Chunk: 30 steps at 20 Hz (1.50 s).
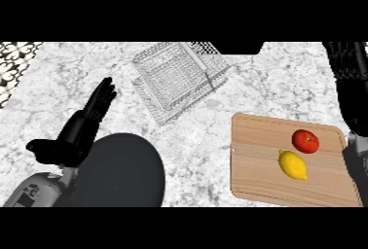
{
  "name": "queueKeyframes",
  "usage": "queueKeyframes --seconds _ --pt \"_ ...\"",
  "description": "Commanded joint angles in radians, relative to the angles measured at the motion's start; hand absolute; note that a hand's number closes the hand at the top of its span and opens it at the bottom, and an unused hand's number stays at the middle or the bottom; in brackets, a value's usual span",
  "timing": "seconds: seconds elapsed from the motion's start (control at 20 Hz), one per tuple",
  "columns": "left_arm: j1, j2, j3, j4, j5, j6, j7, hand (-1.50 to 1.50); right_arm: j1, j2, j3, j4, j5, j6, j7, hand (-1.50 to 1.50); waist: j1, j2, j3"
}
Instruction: Pick the lemon from the cutting board and place it in the tiered basket
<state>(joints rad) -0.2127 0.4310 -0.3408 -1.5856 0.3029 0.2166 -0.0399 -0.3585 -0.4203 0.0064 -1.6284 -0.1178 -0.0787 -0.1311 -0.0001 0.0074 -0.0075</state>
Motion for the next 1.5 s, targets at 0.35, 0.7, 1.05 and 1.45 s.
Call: queueKeyframes --seconds 0.35,0.7,1.05,1.45 --pt "0.152 0.038 0.094 0.088 0.068 0.025 0.090 0.00 0.319 -0.065 0.114 -0.006 0.156 0.060 -0.063 1.50 -0.040 -0.009 0.007" --pt "0.156 0.059 0.147 0.012 0.078 -0.030 0.160 0.00 0.501 -0.020 0.105 -0.040 0.161 0.097 -0.347 -1.50 -0.004 -0.009 0.008" --pt "0.201 0.050 0.134 0.011 0.078 -0.017 0.156 0.00 0.524 -0.305 0.055 -0.198 0.454 0.051 -0.202 -1.50 -0.011 -0.019 0.003" --pt "0.167 0.047 0.140 -0.018 0.079 -0.009 0.199 0.00 0.596 -0.552 0.177 -0.420 0.644 0.348 0.125 -1.50 -0.010 -0.015 0.003"
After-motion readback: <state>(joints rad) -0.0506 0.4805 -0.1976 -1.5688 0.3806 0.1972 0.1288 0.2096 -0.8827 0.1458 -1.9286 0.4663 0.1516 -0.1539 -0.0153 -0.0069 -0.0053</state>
